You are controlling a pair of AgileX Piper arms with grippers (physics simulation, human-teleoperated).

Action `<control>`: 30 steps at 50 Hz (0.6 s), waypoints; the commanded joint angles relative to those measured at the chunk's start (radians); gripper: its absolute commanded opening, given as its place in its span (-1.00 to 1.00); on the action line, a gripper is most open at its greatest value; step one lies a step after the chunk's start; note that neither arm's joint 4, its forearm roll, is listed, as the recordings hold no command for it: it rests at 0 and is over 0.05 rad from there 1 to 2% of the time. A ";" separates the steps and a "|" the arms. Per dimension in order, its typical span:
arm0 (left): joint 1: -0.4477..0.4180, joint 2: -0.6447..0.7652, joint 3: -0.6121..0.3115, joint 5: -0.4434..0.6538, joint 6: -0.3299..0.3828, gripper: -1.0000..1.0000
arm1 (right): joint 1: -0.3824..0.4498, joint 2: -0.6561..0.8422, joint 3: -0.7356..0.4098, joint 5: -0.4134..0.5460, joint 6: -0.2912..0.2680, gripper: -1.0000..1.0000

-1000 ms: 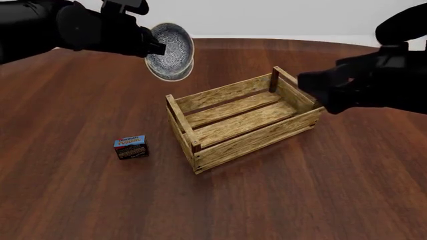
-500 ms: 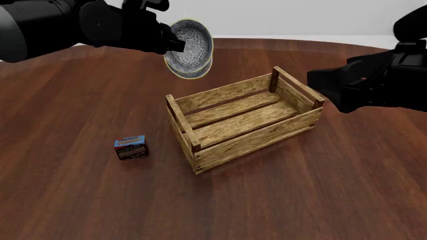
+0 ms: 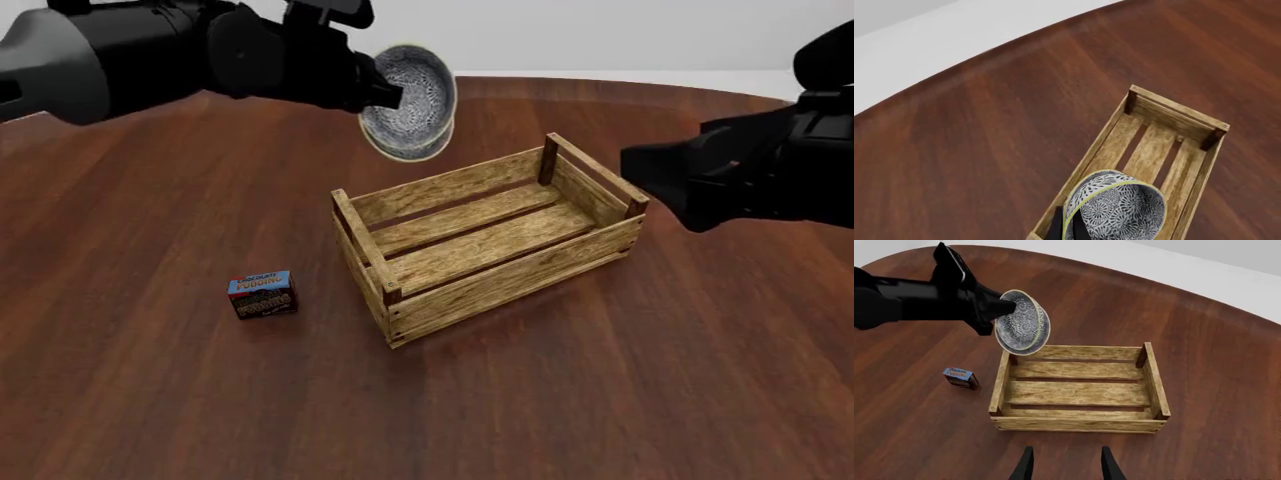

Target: Stack the right bowl on the left bowl and place them in the tray.

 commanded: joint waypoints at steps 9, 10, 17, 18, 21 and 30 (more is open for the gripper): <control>-0.039 0.047 -0.024 -0.024 -0.039 -1.00 | 0.003 -0.014 0.001 0.010 0.005 1.00; -0.039 0.047 -0.025 -0.024 -0.039 -1.00 | 0.003 -0.014 0.001 0.010 0.005 1.00; -0.052 0.075 -0.036 -0.027 -0.037 -1.00 | 0.008 -0.005 0.003 0.004 0.002 1.00; -0.052 0.075 -0.037 -0.027 -0.037 -1.00 | 0.008 -0.005 0.003 0.004 0.002 1.00; -0.053 0.087 -0.043 -0.027 -0.037 -1.00 | 0.009 -0.002 0.004 0.002 0.000 1.00; -0.065 0.111 -0.058 -0.026 -0.037 -1.00 | 0.010 0.007 0.007 -0.004 0.000 1.00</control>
